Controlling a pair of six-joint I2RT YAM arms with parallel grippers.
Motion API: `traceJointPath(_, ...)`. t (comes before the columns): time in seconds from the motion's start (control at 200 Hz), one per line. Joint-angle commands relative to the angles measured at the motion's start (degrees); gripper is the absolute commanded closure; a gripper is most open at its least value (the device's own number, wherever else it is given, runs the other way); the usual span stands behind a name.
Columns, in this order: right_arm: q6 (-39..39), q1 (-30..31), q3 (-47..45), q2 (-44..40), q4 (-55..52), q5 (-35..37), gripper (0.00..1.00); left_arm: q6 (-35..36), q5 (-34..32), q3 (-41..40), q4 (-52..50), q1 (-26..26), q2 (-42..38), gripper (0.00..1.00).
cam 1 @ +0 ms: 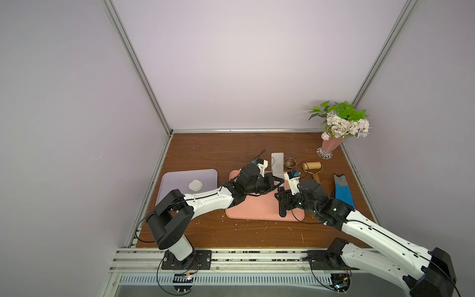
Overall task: Roll out the dumpling wrappers from the dough
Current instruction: Pick up the spatula from the center of the board.
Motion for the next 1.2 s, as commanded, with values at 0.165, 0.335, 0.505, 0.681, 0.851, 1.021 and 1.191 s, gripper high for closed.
traceJointPath(0.165,3.18,0.27,-4.62,-10.22,4.50,3.73,0.01,-9.04,1.39,-5.68,13.94,1.79,0.14,1.00)
traceJointPath(0.335,3.69,0.57,-5.90,-7.59,3.16,2.57,0.07,-11.73,1.31,-6.74,17.77,2.32,-0.10,1.00)
traceJointPath(0.505,3.78,3.09,-5.31,-7.43,1.97,7.29,0.19,-12.80,-0.34,-7.63,18.25,2.78,-1.39,1.00)
traceJointPath(0.681,3.12,6.00,-4.46,-4.34,1.98,8.05,0.21,-15.43,-1.50,-9.45,21.77,3.06,-1.50,1.00)
traceJointPath(0.851,4.05,9.16,-4.29,-1.65,2.85,11.34,0.28,-17.28,-1.61,-10.12,24.31,3.17,-0.74,1.00)
traceJointPath(1.021,3.73,9.68,-3.55,-1.51,3.59,14.68,0.44,-17.71,-1.03,-10.01,24.53,3.16,-0.73,1.00)
traceJointPath(1.191,2.98,9.70,-1.88,-0.12,2.53,16.79,0.66,-17.52,-0.99,-11.17,24.56,3.27,-1.33,1.00)
